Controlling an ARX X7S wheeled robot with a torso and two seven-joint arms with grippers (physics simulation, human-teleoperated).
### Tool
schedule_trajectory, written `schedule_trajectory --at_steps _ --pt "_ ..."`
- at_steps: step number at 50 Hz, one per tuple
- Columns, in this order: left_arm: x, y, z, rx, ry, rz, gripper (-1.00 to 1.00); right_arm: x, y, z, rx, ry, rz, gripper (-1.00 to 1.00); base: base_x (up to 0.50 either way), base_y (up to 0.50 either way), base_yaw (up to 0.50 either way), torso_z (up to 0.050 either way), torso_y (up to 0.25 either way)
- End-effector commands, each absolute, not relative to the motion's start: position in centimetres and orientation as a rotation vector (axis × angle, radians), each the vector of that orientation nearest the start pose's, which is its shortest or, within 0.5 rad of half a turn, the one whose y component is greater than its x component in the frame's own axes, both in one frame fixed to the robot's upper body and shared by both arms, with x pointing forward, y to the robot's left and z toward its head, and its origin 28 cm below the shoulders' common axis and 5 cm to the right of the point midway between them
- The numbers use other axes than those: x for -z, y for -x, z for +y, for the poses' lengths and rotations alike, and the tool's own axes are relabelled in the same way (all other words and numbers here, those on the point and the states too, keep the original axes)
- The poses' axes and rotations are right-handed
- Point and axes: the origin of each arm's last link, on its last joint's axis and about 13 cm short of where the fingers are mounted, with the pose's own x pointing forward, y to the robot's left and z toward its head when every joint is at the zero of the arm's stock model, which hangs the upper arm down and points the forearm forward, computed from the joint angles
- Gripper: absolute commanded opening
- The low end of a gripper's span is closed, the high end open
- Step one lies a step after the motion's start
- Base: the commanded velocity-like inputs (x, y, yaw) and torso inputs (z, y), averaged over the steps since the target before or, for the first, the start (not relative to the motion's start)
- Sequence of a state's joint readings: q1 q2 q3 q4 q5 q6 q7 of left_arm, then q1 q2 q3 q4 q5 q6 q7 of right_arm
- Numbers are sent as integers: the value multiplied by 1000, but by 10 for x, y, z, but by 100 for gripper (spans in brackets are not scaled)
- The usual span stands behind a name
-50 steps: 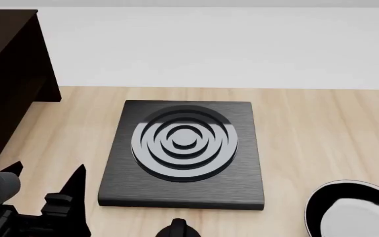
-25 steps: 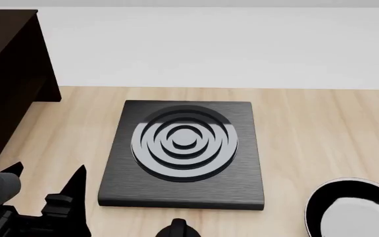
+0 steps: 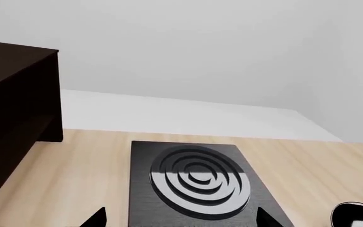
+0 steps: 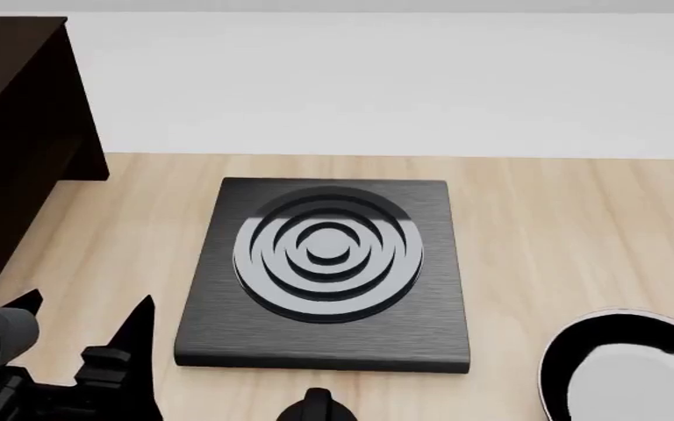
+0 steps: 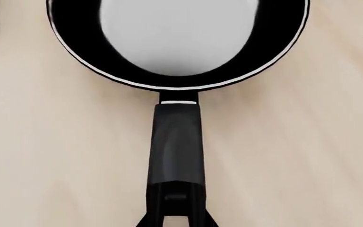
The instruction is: Put the frying pan on the cabinet shelf.
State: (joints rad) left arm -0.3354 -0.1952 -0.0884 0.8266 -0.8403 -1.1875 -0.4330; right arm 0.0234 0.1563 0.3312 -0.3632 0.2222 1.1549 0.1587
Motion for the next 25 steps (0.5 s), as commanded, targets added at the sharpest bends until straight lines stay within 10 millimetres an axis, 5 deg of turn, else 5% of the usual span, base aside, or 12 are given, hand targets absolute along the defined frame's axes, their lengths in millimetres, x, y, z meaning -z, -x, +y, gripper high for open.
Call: schedule_trajectory --at_steps 1,25 --pt "-173 -197 199 187 172 85 100 -62 -189 -183 350 -38 604 -100 0 0 0 0 0" --pt "-172 -205 200 209 187 110 100 -134 -252 -181 250 100 361 -100 0 0 0 0 2"
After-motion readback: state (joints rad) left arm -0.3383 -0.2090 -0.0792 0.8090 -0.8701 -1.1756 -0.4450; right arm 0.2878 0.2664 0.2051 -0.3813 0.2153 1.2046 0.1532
